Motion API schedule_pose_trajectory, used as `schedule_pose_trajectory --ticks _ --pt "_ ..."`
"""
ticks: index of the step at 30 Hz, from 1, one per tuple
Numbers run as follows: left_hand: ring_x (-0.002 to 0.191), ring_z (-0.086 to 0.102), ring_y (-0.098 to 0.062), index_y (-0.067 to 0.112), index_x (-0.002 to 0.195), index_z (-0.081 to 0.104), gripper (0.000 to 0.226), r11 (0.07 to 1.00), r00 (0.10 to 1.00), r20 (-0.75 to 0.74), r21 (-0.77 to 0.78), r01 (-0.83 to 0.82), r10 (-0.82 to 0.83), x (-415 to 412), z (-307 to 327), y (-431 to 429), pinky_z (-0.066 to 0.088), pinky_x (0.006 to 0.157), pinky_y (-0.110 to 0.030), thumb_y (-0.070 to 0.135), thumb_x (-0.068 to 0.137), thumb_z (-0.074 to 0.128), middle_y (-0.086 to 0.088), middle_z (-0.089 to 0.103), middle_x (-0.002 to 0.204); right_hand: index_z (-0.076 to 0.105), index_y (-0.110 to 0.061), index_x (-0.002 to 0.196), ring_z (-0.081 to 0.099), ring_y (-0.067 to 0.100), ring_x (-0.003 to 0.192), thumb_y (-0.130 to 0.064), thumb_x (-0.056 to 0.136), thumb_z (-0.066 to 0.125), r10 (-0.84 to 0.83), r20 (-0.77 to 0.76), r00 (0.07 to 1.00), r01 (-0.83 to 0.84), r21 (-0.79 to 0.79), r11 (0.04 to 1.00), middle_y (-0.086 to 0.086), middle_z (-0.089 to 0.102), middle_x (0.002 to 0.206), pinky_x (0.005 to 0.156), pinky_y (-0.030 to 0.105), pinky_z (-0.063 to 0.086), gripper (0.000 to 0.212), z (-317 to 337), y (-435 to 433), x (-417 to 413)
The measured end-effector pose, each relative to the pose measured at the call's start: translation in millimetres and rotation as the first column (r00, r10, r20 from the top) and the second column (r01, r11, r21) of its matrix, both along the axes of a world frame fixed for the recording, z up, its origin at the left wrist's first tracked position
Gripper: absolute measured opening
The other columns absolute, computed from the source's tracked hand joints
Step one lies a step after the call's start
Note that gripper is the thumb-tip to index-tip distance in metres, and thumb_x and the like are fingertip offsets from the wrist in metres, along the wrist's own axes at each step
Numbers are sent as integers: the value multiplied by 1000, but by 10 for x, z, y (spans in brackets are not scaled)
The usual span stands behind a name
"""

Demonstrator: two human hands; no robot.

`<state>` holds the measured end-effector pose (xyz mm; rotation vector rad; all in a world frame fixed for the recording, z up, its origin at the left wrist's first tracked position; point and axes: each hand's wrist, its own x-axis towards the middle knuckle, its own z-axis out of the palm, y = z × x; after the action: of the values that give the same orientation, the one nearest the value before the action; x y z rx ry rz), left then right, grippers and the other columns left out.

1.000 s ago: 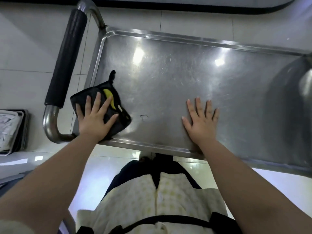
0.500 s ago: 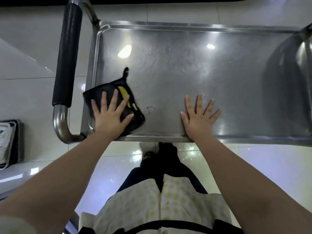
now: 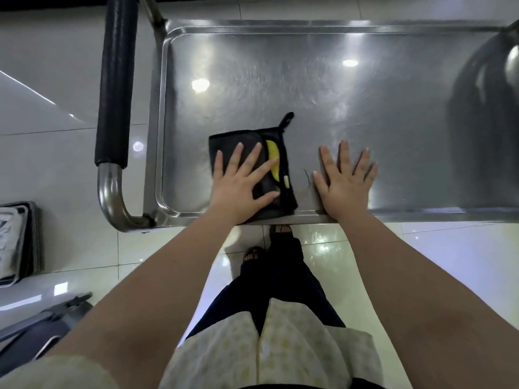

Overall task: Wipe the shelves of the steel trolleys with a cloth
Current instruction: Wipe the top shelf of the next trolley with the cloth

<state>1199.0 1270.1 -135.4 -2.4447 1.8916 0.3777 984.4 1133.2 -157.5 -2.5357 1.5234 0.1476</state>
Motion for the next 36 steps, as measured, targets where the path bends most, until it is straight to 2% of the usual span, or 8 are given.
schedule_pose_trajectory --ticks 10,15,19,22,25,30,33,36 --pt "148 -13 -30 51 150 -4 70 938 936 80 20 -345 343 697 19 718 -13 114 -59 76 87 13 5 -6 164 1 -46 153 -12 46 146 -70 91 3 -25 -49 999 25 13 1000 1 -7 165 114 65 -8 66 58 57 39" --pt "147 -17 -34 52 149 -6 76 998 998 19 12 -58 58 -84 3 230 -13 112 -63 77 81 18 6 -12 163 3 -45 154 -17 44 145 -63 94 4 -27 -35 999 30 63 998 -1 -8 165 113 60 -17 62 113 48 56" --pt "147 -19 -33 48 151 -5 79 978 980 -25 55 199 -198 -739 36 -87 -11 112 -64 79 81 16 4 -11 163 36 -31 150 -9 32 150 -51 97 16 -138 303 943 86 178 980 -4 18 163 116 50 -18 61 212 -14 -15" --pt "148 -18 -28 46 151 -2 77 974 969 -99 10 226 -224 -742 67 -72 -13 114 -59 79 84 17 5 -9 163 45 -28 145 -3 24 151 -45 100 35 -248 484 839 106 302 948 -5 30 158 118 44 -15 49 294 -43 -79" --pt "149 10 -23 37 150 29 66 984 881 -463 -179 17 -99 -550 155 50 5 121 -46 61 91 47 1 22 160 46 -29 143 7 28 150 -32 98 53 -265 474 840 118 318 941 -4 36 156 120 48 -5 46 385 -44 -49" --pt "111 52 -15 25 119 62 44 847 663 -708 -178 -500 243 -464 205 423 48 98 -36 15 79 77 1 51 125 52 -27 139 25 35 142 -32 95 58 98 437 894 -180 150 972 2 44 150 116 50 23 45 605 257 360" --pt "92 60 -5 28 119 57 52 760 488 -792 -48 -649 367 -558 289 498 55 84 -27 8 76 78 4 55 109 44 -29 145 10 37 147 -12 95 53 469 277 839 -506 76 859 -4 29 159 120 55 6 54 614 477 687" --pt "92 63 3 25 124 53 60 732 401 -823 26 -681 402 -647 347 444 51 73 -10 4 74 78 22 59 99 33 -34 148 -14 38 147 -5 92 47 627 17 779 -626 74 776 -8 7 164 110 58 -22 65 599 506 873"
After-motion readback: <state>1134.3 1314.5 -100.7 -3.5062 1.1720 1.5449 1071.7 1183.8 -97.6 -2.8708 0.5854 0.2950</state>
